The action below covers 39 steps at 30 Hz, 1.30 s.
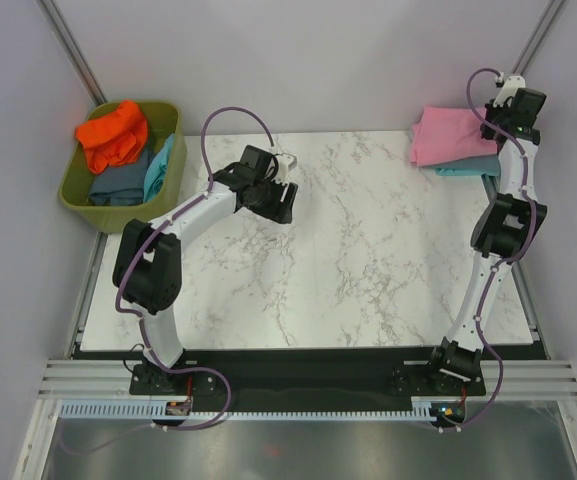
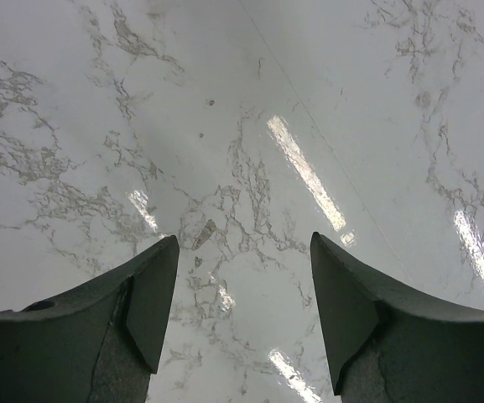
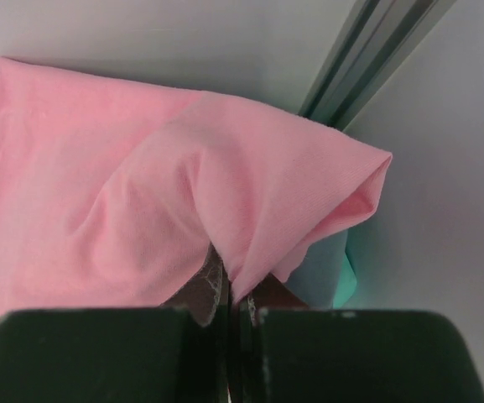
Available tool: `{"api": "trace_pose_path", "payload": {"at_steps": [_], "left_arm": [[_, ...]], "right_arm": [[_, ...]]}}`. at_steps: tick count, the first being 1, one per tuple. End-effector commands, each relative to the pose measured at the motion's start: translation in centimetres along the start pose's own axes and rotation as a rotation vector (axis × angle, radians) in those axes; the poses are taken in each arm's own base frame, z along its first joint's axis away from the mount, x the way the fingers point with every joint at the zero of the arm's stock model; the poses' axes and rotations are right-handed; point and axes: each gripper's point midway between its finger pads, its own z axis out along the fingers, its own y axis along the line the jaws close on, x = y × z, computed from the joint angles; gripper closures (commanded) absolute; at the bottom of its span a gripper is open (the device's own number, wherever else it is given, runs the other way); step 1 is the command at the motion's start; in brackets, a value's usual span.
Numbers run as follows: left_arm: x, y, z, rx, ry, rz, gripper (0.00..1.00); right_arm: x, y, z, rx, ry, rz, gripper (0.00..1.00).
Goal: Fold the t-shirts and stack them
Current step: Neatly place the folded tshirt to the corner
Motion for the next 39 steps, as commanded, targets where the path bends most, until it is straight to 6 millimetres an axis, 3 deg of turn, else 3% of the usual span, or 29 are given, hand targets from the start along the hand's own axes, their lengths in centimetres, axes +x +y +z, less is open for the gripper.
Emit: {"api": "trace_pose_path", "payload": {"at_steps": [1,2,3,4,6,7,10,16,19,21,23,24,25,26,27,30,36,39], "left_arm": [[-1.1,-0.3,-0.7,-0.015,-0.038,0.045,0.28],[-1.2,-0.4,-0.7,-0.013,-0.039,0.048,0.28],[-1.2,-0.5,-0.7,-0.011,-0.042,0.05,0.28],[-1.3,-0.6,-0.7,-0.012,-0.043,0.051,0.28],[-1.5,-0.8,-0.8,-0.007,-0.05,0.055,0.27],[-1.8,-0.9,-1.0,-0.004,-0.056,0.058,0.26],[-2.7,-1.1,-1.6,-0.001,-0.081,0.067,0.24],[-7.2,0.0,-4.7,-0.094,-0.202,0.097,0.19],[-9.3,0.5,-6.7,-0.125,-0.265,0.101,0.18],[-9.7,0.4,-7.4,-0.123,-0.281,0.103,0.18],[-9.4,0.0,-8.2,-0.107,-0.285,0.091,0.18],[-8.7,0.1,-8.1,-0.108,-0.272,0.088,0.18],[-8.2,0.1,-8.0,-0.108,-0.264,0.087,0.18],[-7.7,-0.6,-8.3,-0.067,-0.257,0.062,0.18],[-6.6,-1.1,-8.0,-0.033,-0.232,0.057,0.18],[-4.8,-1.5,-7.6,0.001,-0.191,0.047,0.19],[-2.4,-1.0,-6.0,0.001,-0.124,0.032,0.19],[-1.7,-0.8,-5.0,0.001,-0.095,0.026,0.19]], "right_arm": [[-3.3,-2.3,-0.7,0.098,-0.092,-0.055,1.0],[-3.4,-2.4,-0.7,0.106,-0.091,-0.055,1.0],[-3.5,-3.0,-1.0,0.139,-0.087,-0.051,0.93],[-4.1,-3.1,-1.6,0.151,-0.093,-0.044,0.59],[-4.8,-3.5,-2.6,0.177,-0.094,-0.031,0.39],[-5.7,-3.5,-3.7,0.188,-0.102,-0.022,0.23],[-7.7,-2.7,-6.6,0.164,-0.12,-0.009,0.1],[-11.7,-0.4,-13.5,0.113,-0.189,0.124,0.07],[-12.1,3.5,-15.3,-0.077,-0.195,0.221,0.07],[-12.0,7.4,-15.9,-0.282,-0.172,0.346,0.07],[-11.0,9.3,-15.2,-0.399,-0.163,0.481,0.07],[-8.5,11.2,-14.4,-0.503,-0.096,0.571,0.07],[-7.9,12.0,-14.1,-0.544,-0.05,0.737,0.07],[-8.0,12.4,-13.7,-0.59,-0.076,0.773,0.08],[-6.0,13.2,-12.6,-0.625,-0.038,0.831,0.08],[-4.9,13.6,-10.6,-0.646,-0.016,0.872,0.07],[-5.4,13.1,-7.9,-0.671,-0.038,0.851,0.07],[-4.6,12.8,-6.5,-0.661,-0.035,0.846,0.07]]}}
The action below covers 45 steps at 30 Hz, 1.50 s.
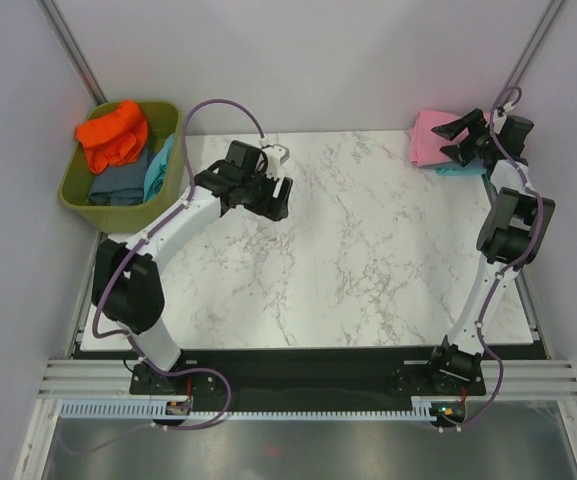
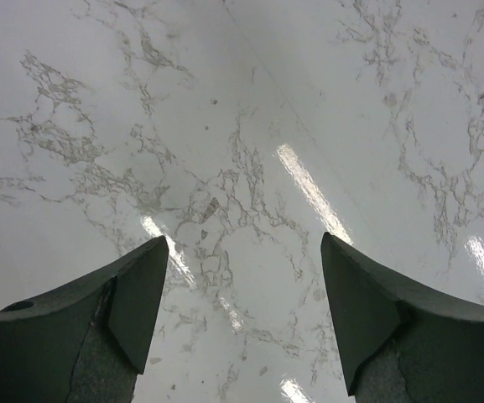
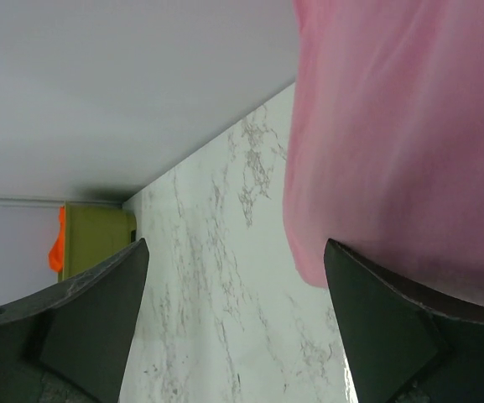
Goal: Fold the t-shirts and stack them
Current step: Neatly place the folded tshirt to the corner
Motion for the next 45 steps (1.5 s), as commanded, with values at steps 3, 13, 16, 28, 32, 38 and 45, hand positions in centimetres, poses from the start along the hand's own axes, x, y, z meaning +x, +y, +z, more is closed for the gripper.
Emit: {"api": "trace_pose_path", "payload": {"at_steps": [3,13,16,28,32,38,45], "left_arm": [[-0.1,-0.5,0.9,0.039,0.007,-0.035,0.19],[-1.6,-0.4,1.9,-0.007,-0.005,0.067,0.19],[-2.1,-0.8,2.2,-0.02,-0.011,0.098,0.19],[-3.8,-1.3,0.5,-0.039,-0.06,0.147,0.19],[-5.6,-1.3,-1.6,-0.056,-0.123,0.176,0.19],[-10.8,1.9,-7.6,-0.282,-0.297,0.279,0.19],[-13.1,5.3,-14.8,-0.387,-0.445,0.185,0.14]], "right_arm": [[-3.5,3.9,-0.2,-0.111,-0.071,-0.126,0.07],[-2.9,-2.7,-0.3,0.01,-0.058,-0.045,0.06],[-3.3,-4.1,-1.0,0.03,-0.069,-0.015,0.06],[-5.2,-0.6,-2.9,-0.015,-0.093,-0.104,0.04],[-6.3,4.6,-5.6,-0.041,-0.12,-0.175,0.02],[-5.3,10.8,-10.1,0.056,-0.145,-0.348,0.02],[-2.9,14.2,-15.0,0.139,-0.145,-0.434,0.02]]}}
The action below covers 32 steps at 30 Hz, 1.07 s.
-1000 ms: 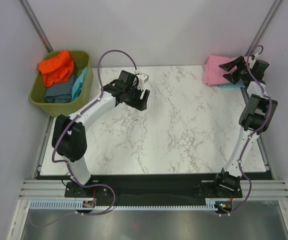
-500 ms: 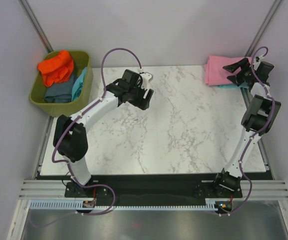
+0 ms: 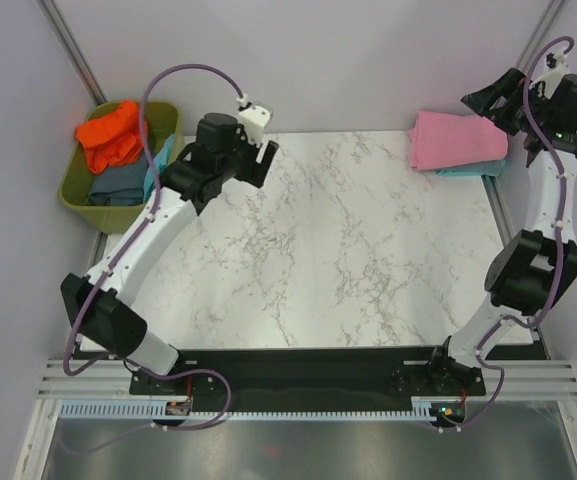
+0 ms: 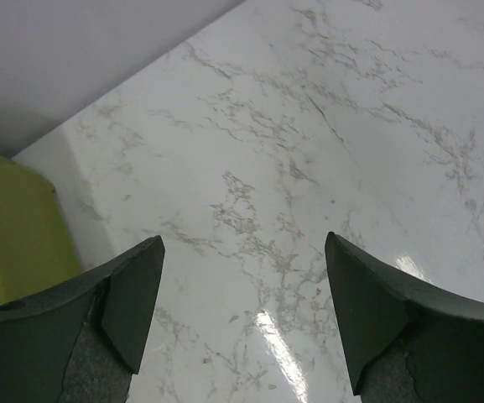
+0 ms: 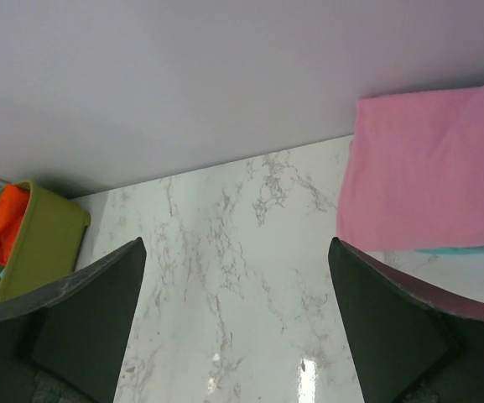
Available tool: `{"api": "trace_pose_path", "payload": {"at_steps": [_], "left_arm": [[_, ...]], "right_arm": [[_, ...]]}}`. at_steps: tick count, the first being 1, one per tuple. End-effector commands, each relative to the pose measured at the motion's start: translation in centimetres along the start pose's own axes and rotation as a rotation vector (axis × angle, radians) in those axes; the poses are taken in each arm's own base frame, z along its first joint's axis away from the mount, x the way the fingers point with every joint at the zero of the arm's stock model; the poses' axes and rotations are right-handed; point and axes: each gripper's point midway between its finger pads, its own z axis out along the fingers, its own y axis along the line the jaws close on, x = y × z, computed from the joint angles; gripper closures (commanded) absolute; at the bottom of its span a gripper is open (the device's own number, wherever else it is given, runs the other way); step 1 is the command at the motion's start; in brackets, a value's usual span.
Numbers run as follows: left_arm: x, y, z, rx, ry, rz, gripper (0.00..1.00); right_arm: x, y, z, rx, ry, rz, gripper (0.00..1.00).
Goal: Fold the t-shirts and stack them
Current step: Neatly place the folded tshirt to the corner
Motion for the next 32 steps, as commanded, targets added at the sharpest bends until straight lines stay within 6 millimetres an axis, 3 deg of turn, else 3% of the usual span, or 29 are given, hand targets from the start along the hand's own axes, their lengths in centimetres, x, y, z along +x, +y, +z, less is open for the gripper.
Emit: {"api": "trace_pose_path", "payload": {"at_steps": [1,7,11,12,13,14,19,25,30,31,32], "left_arm": [[-4.2,4.6,-4.3,-0.123,-0.146,-0.052,0.14],[-4.0,6.9,-8.8,-0.129,-0.217,-0.166,0.04],[-3.4,7.2,-11.3,-0.113,-0.251,-0.196,0.01],[-2.9,7.6,-11.7,-0.115,-0.254,-0.213,0.01],[-1.9,7.7,-11.7,-0.123,-0.237,-0.219,0.01],[-1.8,7.9,-12.7,-0.135,-0.252,-0.22,0.01],[0.9,7.3,-13.2,-0.138,-0.221,-0.227,0.01],[1.9,8.3,-14.0,-0.178,-0.221,-0.241,0.01],[2.6,9.5,-14.4,-0.214,-0.214,-0.255,0.01],[2.7,8.9,-14.3,-0.183,-0.215,-0.28,0.01],[2.7,5.6,-14.0,0.001,-0.207,-0.353,0.0]], "right_arm": [[1.6,-0.5,-2.7,0.129,0.039,-0.055,0.02],[6.0,2.4,-6.9,0.217,0.118,-0.295,0.02],[8.7,3.5,-10.5,0.272,0.105,-0.328,0.02],[8.8,3.4,-11.2,0.301,0.092,-0.319,0.02],[8.6,4.5,-12.4,0.296,0.058,-0.318,0.02],[9.6,4.2,-12.8,0.303,0.069,-0.305,0.02],[10.8,6.0,-15.6,0.314,0.068,-0.286,0.02],[10.9,7.8,-18.0,0.303,0.104,-0.337,0.02],[11.3,8.7,-18.7,0.277,0.117,-0.345,0.02],[11.2,8.7,-18.6,0.28,0.114,-0.338,0.02],[10.8,8.7,-18.3,0.278,0.098,-0.331,0.02]]}}
